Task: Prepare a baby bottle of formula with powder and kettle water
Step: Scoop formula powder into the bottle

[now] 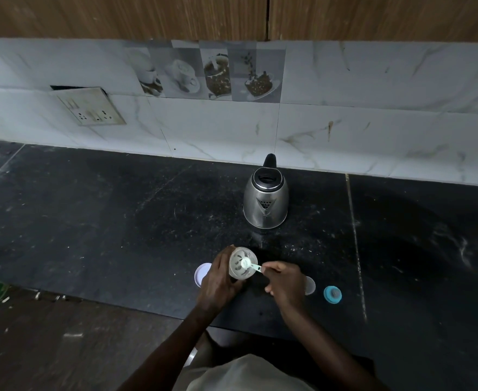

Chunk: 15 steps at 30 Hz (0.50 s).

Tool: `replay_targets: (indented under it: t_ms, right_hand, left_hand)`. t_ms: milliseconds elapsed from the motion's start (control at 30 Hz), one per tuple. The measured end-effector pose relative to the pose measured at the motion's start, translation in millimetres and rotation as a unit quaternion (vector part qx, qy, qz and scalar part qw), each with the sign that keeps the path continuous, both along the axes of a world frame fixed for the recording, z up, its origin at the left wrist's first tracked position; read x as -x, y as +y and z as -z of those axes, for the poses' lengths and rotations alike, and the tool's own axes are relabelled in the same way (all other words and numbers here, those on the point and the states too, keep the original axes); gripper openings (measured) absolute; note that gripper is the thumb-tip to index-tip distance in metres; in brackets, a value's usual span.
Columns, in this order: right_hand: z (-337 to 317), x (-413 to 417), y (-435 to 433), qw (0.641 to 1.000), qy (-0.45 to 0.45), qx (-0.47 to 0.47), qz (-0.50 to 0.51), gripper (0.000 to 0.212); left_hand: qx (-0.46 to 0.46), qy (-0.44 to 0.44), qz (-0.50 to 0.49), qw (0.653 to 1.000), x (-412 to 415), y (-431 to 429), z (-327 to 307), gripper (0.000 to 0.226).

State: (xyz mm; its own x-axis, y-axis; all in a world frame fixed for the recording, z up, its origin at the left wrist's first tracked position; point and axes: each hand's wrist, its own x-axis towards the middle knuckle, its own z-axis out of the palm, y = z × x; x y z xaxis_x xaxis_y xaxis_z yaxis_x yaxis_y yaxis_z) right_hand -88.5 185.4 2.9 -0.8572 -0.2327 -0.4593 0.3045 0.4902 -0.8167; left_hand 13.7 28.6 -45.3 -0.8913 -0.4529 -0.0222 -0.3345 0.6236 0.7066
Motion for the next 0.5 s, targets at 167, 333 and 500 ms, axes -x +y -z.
replay_targets:
  t_ms: [167,333,500]
  right_hand:
    - [-13,1,17,0.996,-0.042,0.051,0.061,0.009]
    - [-10,-3,20,0.997,0.072,0.007,-0.003,0.009]
    - [-3,-8,20,0.997,0.061,0.003,-0.040,0.013]
  left_hand:
    - [-0.016,0.004,0.001,1.000,0,2,2,0.092]
    - [-0.020,0.010,-0.019,1.000,0,6,2,0.092]
    - [-0.024,-0.003,-0.032,0.999,-2,8,2,0.093]
